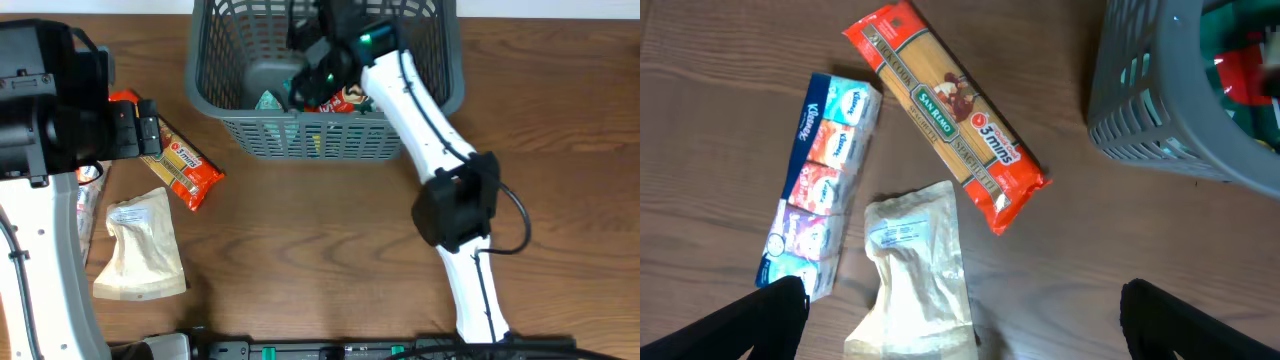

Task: Pack container
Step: 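Lower the bottle into the basket and open the right gripper, then withdraw the right gripper and move the left gripper toward the spaghetti, then grasp the orange spaghetti package with the left gripper and carry it over the basket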

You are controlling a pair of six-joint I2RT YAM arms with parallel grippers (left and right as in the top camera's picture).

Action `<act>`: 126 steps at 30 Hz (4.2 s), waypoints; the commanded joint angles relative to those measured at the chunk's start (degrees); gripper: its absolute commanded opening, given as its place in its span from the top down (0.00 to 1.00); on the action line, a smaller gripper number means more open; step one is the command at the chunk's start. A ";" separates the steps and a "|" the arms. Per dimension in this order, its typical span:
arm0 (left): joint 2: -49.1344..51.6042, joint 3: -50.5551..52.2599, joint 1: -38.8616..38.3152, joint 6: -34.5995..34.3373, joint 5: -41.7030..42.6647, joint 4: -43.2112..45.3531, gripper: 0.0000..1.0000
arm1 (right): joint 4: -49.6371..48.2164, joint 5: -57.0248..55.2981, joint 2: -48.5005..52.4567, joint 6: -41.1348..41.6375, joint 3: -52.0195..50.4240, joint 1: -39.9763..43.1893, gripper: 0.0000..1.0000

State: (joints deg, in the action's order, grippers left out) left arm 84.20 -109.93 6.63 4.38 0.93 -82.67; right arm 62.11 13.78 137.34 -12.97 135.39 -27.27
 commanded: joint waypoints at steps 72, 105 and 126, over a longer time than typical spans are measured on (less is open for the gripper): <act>34.60 30.67 6.23 -25.64 8.94 44.02 0.69 | 30.58 -7.10 -23.30 25.07 26.97 49.31 0.01; 0.98 -3.78 -9.62 48.13 13.66 23.63 0.94 | 34.56 -7.08 -23.30 20.15 26.97 49.31 0.01; 25.18 -3.76 -22.14 70.62 15.58 46.18 0.94 | 34.58 -5.33 -23.30 20.22 26.97 49.31 0.01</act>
State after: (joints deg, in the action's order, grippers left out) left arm 107.02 -112.01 -15.18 74.89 15.09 -37.87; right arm 96.62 7.68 114.45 8.08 162.19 22.28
